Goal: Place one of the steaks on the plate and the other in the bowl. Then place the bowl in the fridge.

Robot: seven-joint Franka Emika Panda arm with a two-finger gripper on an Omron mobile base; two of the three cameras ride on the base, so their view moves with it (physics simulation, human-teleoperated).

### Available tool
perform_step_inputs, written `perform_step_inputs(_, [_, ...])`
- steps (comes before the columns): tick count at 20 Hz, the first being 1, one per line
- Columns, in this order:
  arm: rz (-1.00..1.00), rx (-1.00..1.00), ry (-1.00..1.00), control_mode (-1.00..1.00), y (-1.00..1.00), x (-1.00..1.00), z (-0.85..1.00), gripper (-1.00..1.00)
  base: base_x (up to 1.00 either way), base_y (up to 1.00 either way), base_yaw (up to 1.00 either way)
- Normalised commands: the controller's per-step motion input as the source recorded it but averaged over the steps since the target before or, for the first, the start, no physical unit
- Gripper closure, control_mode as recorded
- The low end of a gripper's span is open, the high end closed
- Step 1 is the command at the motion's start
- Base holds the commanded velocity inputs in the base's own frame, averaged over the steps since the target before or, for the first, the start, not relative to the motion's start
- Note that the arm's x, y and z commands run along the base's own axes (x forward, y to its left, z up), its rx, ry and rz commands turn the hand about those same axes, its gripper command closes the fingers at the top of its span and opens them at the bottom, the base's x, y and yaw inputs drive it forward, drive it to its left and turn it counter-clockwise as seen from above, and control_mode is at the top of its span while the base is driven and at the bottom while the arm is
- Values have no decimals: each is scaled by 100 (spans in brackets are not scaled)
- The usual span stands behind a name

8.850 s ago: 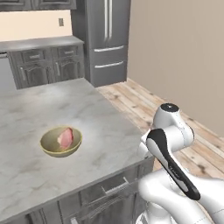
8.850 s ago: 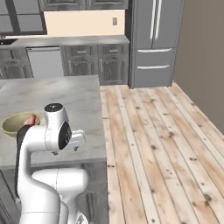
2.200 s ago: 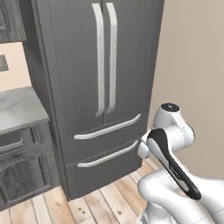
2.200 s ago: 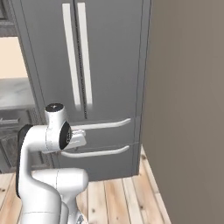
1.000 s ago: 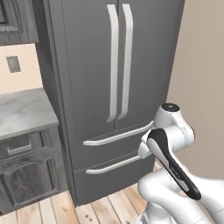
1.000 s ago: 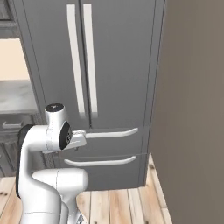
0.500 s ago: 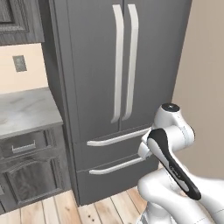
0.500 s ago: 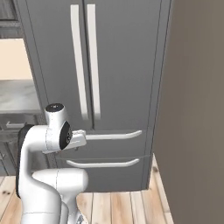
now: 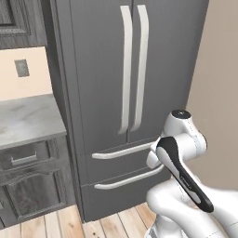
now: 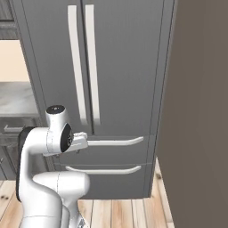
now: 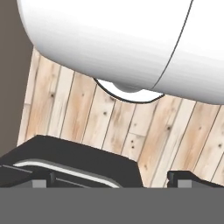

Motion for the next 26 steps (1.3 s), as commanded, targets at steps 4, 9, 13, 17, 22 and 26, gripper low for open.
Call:
perform_step_inputs(4, [0, 2, -7, -100, -8, 1, 0, -100, 7, -12, 2])
perform_step_inputs(9, [0, 3, -29, -100, 0, 0, 20, -100, 0, 0, 0])
perform_step_inputs(13, [-3, 8, -32, -100, -3, 6, 48, -100, 0, 0, 0])
perform_step_inputs(17, [-2, 10, -23, -100, -6, 19, 53, -100, 0, 0, 0])
perform_step_inputs(22, [-1, 15, -19, -100, -12, 23, 53, -100, 0, 0, 0])
perform_step_inputs(26, [-2, 13, -15, -100, -6, 38, 50, -100, 0, 0, 0])
